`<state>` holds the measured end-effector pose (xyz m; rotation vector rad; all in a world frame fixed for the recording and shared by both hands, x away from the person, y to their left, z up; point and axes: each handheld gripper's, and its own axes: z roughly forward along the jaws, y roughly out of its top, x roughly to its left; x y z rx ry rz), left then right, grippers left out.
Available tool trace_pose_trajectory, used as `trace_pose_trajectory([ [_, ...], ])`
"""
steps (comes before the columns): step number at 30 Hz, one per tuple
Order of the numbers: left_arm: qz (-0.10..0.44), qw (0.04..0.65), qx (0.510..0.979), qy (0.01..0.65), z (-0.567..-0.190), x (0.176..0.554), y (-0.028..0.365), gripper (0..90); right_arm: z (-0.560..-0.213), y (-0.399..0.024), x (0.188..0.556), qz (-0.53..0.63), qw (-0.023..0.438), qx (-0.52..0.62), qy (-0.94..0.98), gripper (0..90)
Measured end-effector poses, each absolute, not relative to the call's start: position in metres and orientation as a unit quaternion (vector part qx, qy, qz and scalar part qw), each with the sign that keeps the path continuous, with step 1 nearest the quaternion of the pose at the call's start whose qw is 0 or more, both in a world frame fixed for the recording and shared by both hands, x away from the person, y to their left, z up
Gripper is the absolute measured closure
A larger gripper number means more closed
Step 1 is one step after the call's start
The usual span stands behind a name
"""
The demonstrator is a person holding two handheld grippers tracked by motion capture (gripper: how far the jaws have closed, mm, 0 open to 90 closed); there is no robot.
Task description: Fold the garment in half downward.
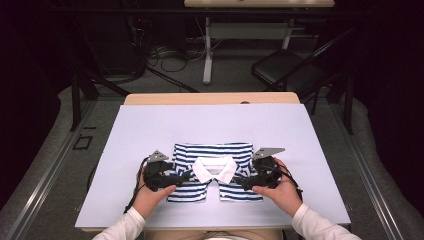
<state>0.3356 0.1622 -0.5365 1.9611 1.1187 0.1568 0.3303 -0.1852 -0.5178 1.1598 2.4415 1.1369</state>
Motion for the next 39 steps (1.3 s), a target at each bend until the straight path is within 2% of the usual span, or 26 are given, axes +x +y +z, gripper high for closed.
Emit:
trace_pose_trajectory([
  [6,0.052,0.423,0.781,0.456,-0.528,0.341,0.165,11.1,-0.509,-0.182,0.332,0.377,0.106,0.386,0.835,5.6],
  [14,0.061,0.422,0.780,0.458,-0.513,0.352,0.166,11.1,-0.494,-0.178,0.346,0.371,0.102,0.391,0.836,5.7],
  [22,0.065,0.419,0.789,0.445,-0.503,0.361,0.160,14.3,-0.484,-0.173,0.366,0.370,0.110,0.389,0.837,14.2],
  [27,0.066,0.412,0.793,0.444,-0.498,0.371,0.156,16.7,-0.482,-0.170,0.375,0.364,0.114,0.391,0.838,15.8],
  [33,0.065,0.404,0.796,0.446,-0.493,0.384,0.150,22.3,-0.480,-0.169,0.386,0.364,0.114,0.392,0.837,29.1],
  [37,0.069,0.403,0.797,0.445,-0.490,0.391,0.146,31.4,-0.482,-0.169,0.391,0.358,0.110,0.399,0.837,38.5],
  [39,0.069,0.403,0.802,0.436,-0.490,0.394,0.145,36.6,-0.483,-0.169,0.394,0.354,0.108,0.402,0.837,46.1],
])
